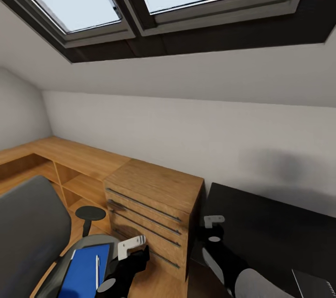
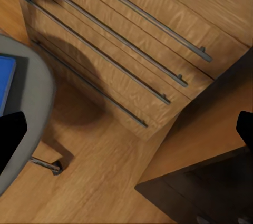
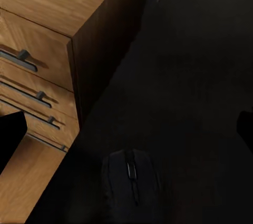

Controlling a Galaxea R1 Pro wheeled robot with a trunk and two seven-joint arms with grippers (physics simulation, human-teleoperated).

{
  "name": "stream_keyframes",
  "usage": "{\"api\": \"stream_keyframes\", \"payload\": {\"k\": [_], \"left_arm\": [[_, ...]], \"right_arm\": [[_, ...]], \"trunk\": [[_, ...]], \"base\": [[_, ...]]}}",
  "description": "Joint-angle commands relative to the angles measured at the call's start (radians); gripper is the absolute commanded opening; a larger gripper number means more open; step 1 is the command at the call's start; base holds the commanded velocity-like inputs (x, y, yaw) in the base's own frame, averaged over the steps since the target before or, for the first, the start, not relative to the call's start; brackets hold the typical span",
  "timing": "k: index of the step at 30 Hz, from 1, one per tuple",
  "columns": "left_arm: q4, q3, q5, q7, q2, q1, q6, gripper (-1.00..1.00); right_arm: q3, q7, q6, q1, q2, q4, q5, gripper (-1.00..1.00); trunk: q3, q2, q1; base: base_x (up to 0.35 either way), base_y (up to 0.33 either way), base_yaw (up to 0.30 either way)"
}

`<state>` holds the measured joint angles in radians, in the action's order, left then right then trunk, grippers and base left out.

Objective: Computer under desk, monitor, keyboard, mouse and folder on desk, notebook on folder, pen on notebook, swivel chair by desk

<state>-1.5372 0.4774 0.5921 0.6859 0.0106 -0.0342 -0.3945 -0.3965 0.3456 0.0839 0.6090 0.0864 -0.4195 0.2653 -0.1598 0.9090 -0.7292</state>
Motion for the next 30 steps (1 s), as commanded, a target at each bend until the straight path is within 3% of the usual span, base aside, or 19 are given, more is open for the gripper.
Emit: {"api": "stream_keyframes", "payload": {"k": [1,8,18,28,30], "left_arm": [[-0.002,0.001,0.006,0.008,0.000,-0.001,-0.003,1.00],[-0.004,0.001,0.006,0.007,0.000,-0.001,-0.003,1.00],[-0.004,0.001,0.006,0.007,0.000,-0.001,-0.003,1.00],[-0.003,0.001,0.006,0.007,0.000,-0.001,-0.003,1.00],[-0.003,0.001,0.006,0.007,0.000,-0.001,-0.003,1.00]], "right_arm": [[-0.008,-0.005,0.003,0.007,-0.005,0.010,0.005,1.00],[-0.008,-0.027,-0.001,0.018,-0.016,0.029,0.006,1.00],[-0.005,-0.030,0.023,0.020,-0.013,0.031,0.008,1.00],[0.029,-0.031,0.088,0.020,-0.011,0.029,0.011,1.00],[0.042,-0.032,0.113,0.020,-0.013,0.027,0.036,1.00]], "trunk": [[-0.005,0.008,-0.004],[-0.027,0.057,-0.031],[-0.058,0.127,-0.069],[-0.089,0.197,-0.108],[-0.096,0.211,-0.115]], "base": [[0.000,0.000,0.000],[0.000,0.000,0.000],[0.000,0.000,0.000],[0.000,0.000,0.000],[0.000,0.000,0.000]]}}
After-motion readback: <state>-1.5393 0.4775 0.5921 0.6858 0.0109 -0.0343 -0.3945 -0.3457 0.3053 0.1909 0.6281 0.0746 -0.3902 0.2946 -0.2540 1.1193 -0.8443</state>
